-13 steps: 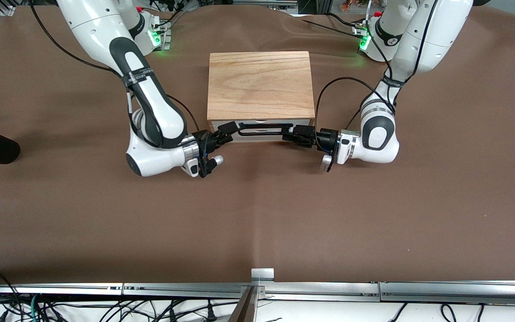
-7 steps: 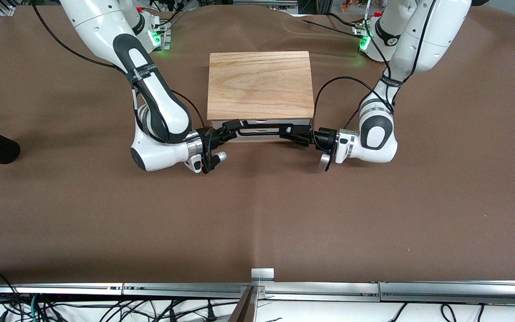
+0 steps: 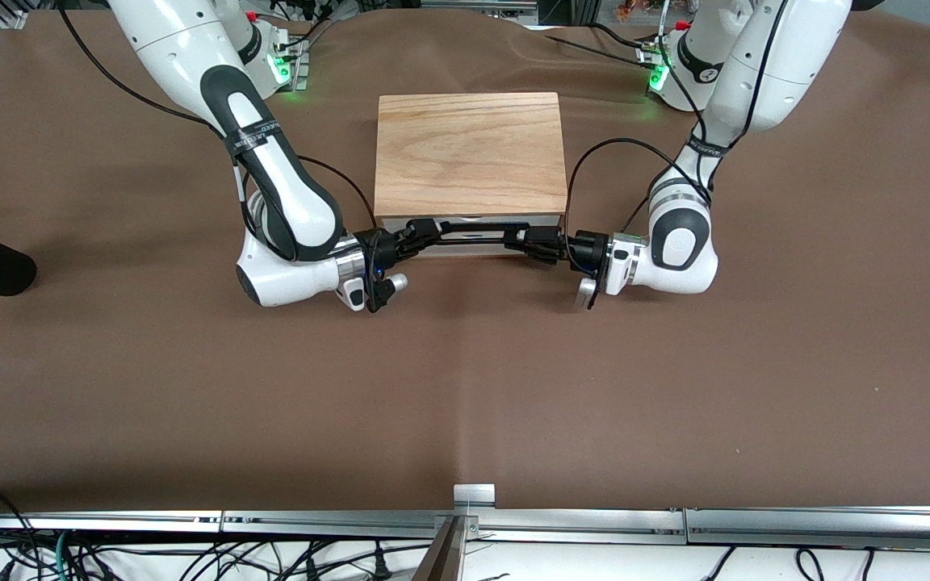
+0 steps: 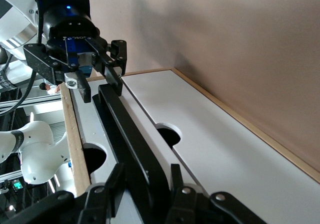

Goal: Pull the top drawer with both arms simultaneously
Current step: 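Close both grippers on the black handle ends, then pull the handle outward with both grippers to slide the drawer open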

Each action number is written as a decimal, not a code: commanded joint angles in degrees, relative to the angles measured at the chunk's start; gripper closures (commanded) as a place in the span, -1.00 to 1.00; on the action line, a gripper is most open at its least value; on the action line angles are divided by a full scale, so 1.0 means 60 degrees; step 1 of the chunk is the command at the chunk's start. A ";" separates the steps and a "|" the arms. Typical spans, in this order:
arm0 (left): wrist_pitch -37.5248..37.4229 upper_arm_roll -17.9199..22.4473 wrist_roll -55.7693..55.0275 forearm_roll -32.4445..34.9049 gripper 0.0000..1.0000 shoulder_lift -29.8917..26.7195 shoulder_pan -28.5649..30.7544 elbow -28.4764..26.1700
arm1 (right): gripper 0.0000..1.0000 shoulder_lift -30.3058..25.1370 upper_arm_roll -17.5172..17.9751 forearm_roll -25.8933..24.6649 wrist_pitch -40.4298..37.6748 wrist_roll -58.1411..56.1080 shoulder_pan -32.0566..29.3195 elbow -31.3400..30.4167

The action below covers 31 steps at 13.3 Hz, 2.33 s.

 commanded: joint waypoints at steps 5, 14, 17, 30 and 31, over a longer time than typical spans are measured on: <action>0.0108 -0.0010 0.0434 -0.0357 0.86 0.0071 0.0014 -0.0025 | 0.68 -0.0177 0.0060 0.0261 0.0024 -0.0706 -0.0044 -0.0425; 0.0371 -0.0010 0.0567 -0.0548 1.00 0.0407 -0.0001 0.0443 | 1.00 0.0205 -0.0028 0.0480 -0.0049 -0.1381 -0.0161 -0.0396; 0.0371 0.0005 0.0392 -0.0475 1.00 0.0597 0.0087 0.0881 | 1.00 0.0219 -0.0028 0.0525 -0.0064 -0.1367 -0.0190 -0.0309; 0.0371 0.0093 -0.1306 -0.0124 1.00 0.1769 0.0394 0.3635 | 1.00 0.1799 -0.0043 0.0437 -0.0502 -0.0870 -0.0864 0.2149; 0.0371 0.0093 -0.1409 -0.0123 1.00 0.1886 0.0395 0.3840 | 1.00 0.1932 -0.0043 0.0423 -0.0619 -0.0622 -0.0922 0.2414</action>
